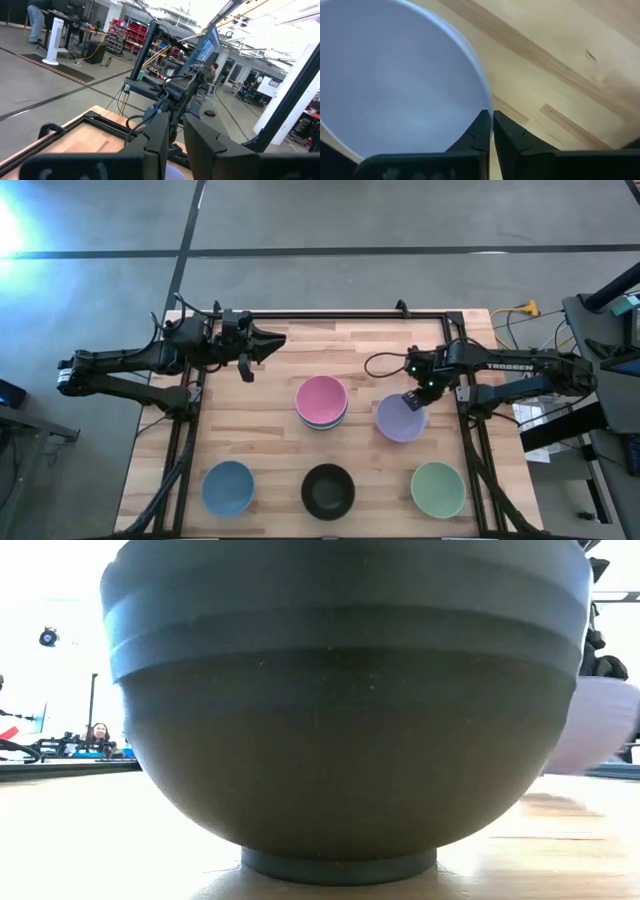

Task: Nest bowls inside each other
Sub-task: Stack the purple bowl on top of the pink bowl

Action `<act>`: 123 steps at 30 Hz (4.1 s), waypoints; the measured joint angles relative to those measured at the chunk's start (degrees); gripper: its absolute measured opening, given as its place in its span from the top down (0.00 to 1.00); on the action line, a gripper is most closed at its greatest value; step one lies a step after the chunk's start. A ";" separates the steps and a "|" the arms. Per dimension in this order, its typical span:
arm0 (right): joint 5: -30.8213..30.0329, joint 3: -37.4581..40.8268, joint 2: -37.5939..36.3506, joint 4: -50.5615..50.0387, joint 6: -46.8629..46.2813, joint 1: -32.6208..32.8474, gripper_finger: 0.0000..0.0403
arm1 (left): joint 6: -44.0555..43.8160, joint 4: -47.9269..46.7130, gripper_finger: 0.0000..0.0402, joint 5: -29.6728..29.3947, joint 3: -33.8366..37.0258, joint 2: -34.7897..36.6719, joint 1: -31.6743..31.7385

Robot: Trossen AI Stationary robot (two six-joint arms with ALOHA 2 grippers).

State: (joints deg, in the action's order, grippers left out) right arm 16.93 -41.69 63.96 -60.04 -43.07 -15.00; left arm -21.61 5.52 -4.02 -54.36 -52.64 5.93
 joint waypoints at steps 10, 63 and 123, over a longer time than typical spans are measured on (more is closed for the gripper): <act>-0.77 -11.15 0.00 -1.09 0.35 0.00 0.98 | -0.02 0.00 0.89 -0.03 0.01 0.06 0.00; 0.00 -91.32 61.13 -29.58 34.80 -0.04 0.98 | 5.90 -0.53 0.89 -1.10 1.13 15.30 0.00; 1.98 -93.01 55.09 -2.76 33.16 9.61 0.82 | 5.90 -9.64 0.89 -0.56 1.32 19.31 0.04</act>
State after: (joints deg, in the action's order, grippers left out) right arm 18.91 -134.69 119.06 -62.80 -9.91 -5.40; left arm -15.70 -4.12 -4.58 -53.04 -33.33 5.98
